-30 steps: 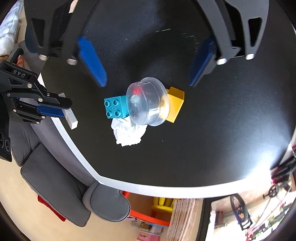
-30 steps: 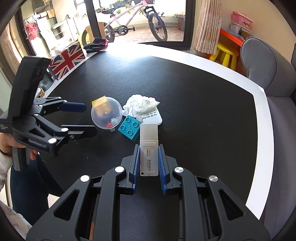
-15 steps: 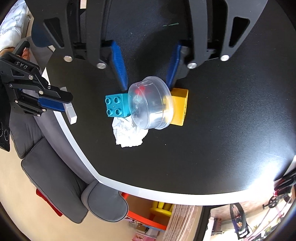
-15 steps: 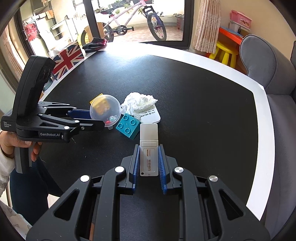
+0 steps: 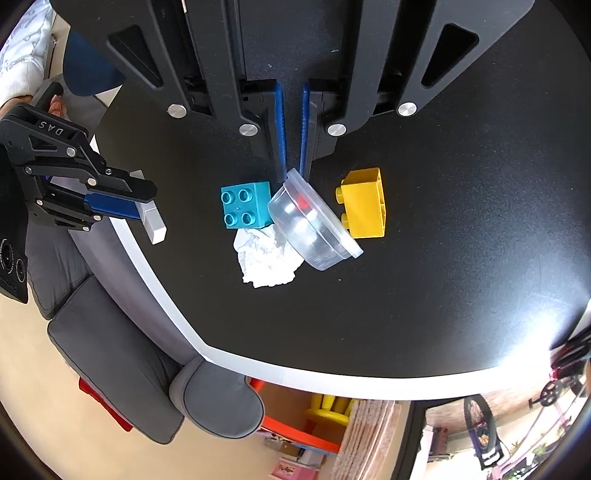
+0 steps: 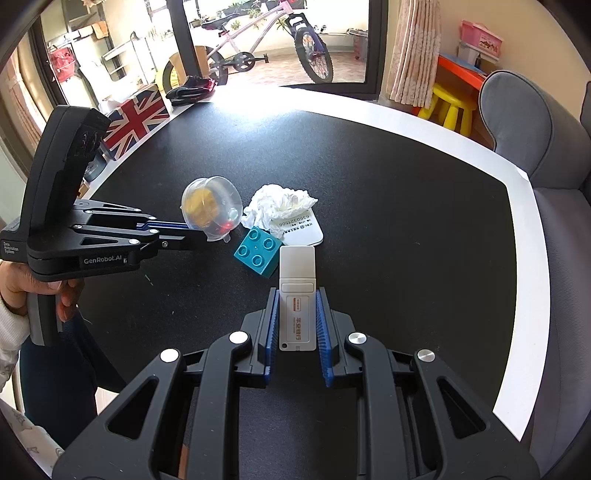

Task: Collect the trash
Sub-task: 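Lift the stick and the clear container and carry both toward the pink bin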

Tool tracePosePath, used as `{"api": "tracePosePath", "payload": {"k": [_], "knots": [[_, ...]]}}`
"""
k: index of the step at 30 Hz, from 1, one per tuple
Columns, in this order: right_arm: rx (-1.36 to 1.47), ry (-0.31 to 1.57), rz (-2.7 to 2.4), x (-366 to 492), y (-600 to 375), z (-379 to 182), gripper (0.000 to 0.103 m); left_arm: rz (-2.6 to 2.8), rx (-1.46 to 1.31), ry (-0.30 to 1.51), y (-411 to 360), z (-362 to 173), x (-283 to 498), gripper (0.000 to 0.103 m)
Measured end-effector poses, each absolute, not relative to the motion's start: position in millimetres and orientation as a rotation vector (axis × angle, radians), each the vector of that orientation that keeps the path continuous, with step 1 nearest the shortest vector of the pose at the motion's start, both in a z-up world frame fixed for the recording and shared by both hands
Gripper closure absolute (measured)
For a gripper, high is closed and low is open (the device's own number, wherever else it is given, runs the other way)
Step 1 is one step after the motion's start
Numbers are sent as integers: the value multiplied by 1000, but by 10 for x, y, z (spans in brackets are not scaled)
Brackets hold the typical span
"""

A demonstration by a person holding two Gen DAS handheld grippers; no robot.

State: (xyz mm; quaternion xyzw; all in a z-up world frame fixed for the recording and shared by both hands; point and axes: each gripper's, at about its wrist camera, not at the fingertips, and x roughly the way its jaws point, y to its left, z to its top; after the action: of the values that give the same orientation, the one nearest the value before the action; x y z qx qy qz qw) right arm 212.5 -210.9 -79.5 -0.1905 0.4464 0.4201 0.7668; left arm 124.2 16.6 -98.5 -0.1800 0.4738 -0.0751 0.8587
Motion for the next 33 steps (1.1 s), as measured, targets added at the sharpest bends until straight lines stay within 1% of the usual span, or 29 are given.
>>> {"api": "tracePosePath", "payload": {"k": [8, 17, 27, 33], "knots": [[-415, 967, 917, 2115, -2095, -789, 84, -168, -342, 987, 109, -925, 1221, 97], [-401, 936, 917, 2010, -2135, -677, 84, -168, -269, 967, 12, -731, 1108, 97], [-381, 888, 915, 1647, -2299, -444, 84, -186, -180, 936, -159, -434, 658, 97], [-368, 857, 913, 1325, -2469, -322, 84, -204, -147, 923, -300, -346, 324, 97]]}}
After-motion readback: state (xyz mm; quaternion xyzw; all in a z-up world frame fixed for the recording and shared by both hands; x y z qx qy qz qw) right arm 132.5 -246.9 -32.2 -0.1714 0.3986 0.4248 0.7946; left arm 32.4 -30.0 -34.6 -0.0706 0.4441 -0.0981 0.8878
